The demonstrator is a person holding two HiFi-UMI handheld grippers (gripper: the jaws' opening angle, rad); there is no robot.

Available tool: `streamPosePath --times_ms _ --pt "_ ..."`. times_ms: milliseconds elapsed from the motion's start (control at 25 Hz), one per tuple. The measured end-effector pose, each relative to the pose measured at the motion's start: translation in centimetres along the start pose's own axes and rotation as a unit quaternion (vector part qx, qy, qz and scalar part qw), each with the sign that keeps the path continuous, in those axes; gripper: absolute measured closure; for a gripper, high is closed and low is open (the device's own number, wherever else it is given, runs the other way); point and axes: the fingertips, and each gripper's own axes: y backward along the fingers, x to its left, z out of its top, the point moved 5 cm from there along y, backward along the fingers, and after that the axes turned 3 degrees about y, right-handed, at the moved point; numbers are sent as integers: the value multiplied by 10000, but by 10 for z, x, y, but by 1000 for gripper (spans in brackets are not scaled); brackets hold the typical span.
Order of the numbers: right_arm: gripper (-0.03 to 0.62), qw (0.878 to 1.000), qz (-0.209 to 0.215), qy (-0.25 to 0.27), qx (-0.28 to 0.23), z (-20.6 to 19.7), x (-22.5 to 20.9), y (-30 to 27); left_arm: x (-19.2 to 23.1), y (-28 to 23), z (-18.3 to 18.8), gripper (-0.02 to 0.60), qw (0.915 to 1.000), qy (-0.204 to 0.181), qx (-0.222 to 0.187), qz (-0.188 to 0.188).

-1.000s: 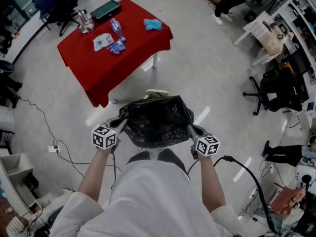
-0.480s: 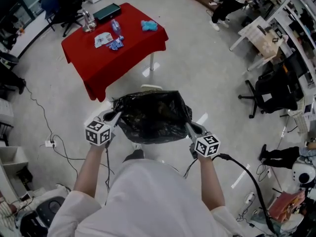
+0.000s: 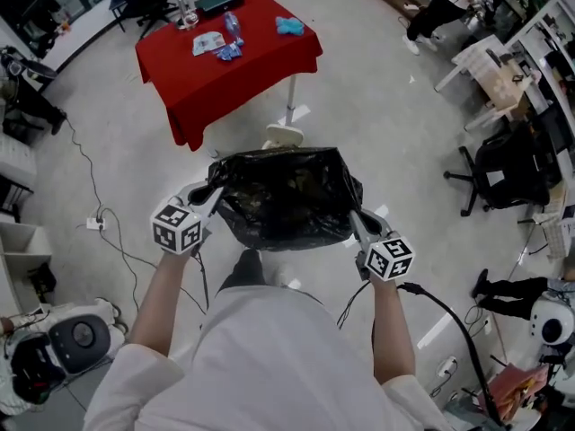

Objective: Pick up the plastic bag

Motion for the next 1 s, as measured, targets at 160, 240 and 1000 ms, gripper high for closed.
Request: streamPosePath --times_ms 160,240,1000 --pt "592 10000 -41 25 -9 -5 9 17 -14 16 -8 575 9997 -221 140 4" --pt "592 9999 -51 100 -9 -5 17 22 -16 23 -10 575 9994 -303 192 -35" --pt "592 9987 -302 163 -374 14 62 21 0 41 13 575 9970 -562 234 -473"
